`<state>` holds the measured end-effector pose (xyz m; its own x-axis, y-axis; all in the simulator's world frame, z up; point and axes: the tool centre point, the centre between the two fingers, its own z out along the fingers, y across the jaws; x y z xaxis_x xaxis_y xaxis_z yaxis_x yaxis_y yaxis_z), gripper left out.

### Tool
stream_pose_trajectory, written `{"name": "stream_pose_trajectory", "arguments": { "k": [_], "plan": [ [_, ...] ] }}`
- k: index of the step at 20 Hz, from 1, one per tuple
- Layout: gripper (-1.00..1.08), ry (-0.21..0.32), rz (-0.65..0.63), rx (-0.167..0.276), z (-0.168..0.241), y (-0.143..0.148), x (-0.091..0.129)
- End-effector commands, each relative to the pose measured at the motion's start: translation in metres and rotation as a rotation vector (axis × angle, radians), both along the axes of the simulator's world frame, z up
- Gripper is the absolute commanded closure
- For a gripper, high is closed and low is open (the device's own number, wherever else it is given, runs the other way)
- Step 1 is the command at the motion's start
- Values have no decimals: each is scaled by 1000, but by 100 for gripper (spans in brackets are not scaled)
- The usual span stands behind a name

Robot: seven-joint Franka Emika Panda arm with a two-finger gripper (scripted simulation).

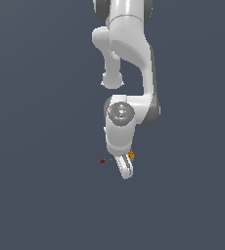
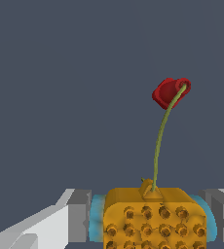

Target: Pick up the object and move it to a goal position.

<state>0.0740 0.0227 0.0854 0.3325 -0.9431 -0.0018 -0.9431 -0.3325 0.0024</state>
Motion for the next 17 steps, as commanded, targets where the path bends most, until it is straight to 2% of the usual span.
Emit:
{"name": "stream_pose_trajectory", "arguments": {
  "k": [1, 10, 17],
  "plan": [
    [108, -2, -1, 0, 25, -12, -1],
    [108, -3, -1, 0, 93, -45, -4],
    [108, -3, -1, -1, 109, -53, -3]
  ]
}}
